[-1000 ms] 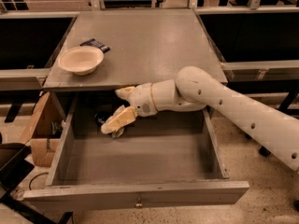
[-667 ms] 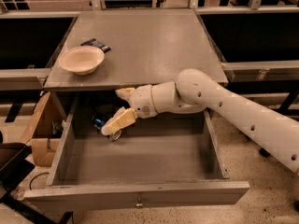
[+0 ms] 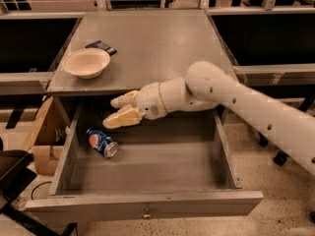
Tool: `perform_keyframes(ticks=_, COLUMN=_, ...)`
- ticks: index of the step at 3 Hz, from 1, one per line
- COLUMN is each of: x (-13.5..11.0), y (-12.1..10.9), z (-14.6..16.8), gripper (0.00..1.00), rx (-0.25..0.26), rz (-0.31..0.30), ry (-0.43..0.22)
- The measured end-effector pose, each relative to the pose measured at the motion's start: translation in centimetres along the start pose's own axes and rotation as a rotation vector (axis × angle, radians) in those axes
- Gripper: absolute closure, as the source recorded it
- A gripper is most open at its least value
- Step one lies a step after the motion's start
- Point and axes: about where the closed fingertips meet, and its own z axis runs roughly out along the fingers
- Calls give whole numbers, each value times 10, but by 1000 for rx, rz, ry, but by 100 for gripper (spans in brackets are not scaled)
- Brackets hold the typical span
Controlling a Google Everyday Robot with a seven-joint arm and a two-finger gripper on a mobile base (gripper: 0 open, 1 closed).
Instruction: Place pepsi can into top drawer
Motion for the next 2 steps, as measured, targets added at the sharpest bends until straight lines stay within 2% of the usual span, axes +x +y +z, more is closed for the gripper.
perform_keyframes(ticks=1, x=-81, y=11, z=-34, gripper=66, rx=-5, rz=-31, ry=127)
perform_keyframes(ticks=2, x=-151, y=35, z=-67, gripper=89, rx=55, rz=-88, ry=327)
